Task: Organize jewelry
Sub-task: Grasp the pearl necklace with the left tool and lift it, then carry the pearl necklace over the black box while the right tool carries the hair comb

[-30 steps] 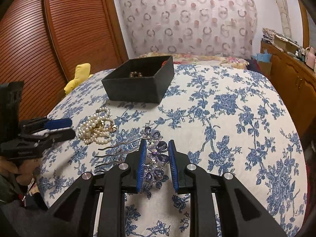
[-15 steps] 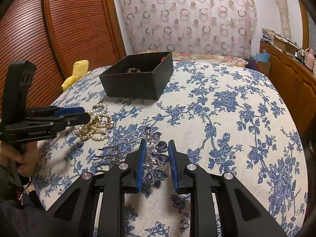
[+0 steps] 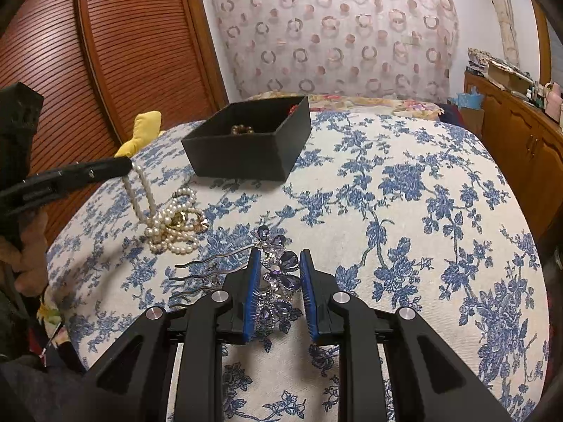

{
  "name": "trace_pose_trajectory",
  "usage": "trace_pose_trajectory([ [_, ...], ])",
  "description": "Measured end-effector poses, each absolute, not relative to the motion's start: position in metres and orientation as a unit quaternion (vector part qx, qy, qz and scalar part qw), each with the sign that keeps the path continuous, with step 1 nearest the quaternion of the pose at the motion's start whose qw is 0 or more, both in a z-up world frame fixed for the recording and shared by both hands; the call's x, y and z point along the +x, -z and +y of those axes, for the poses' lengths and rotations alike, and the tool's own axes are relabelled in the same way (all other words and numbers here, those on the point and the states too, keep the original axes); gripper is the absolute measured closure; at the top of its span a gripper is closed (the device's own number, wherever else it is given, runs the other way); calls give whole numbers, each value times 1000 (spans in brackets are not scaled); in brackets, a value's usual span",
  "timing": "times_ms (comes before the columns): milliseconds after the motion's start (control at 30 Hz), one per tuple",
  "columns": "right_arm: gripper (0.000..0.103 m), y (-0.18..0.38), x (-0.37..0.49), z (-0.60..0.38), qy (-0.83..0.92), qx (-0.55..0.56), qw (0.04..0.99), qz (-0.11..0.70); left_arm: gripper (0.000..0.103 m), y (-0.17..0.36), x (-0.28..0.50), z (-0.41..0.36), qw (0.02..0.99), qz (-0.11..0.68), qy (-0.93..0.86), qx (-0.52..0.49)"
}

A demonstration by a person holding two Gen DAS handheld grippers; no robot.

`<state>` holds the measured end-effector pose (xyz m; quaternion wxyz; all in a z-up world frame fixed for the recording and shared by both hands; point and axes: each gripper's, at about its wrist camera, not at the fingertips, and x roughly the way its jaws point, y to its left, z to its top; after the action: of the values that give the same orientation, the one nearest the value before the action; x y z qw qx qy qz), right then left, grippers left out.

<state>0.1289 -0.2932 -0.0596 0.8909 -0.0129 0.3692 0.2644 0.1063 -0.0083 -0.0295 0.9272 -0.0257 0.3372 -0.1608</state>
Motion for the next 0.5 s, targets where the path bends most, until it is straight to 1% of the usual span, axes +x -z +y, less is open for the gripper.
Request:
trace_pose_trajectory([
  [300,79,21,122,-287,-279,-26,902,328,97,-14,99,-8,940,297,168,-24],
  [500,79,7,129,-284,-280,-29,906,315,97,-36,101,-9,946,277,165,-18],
])
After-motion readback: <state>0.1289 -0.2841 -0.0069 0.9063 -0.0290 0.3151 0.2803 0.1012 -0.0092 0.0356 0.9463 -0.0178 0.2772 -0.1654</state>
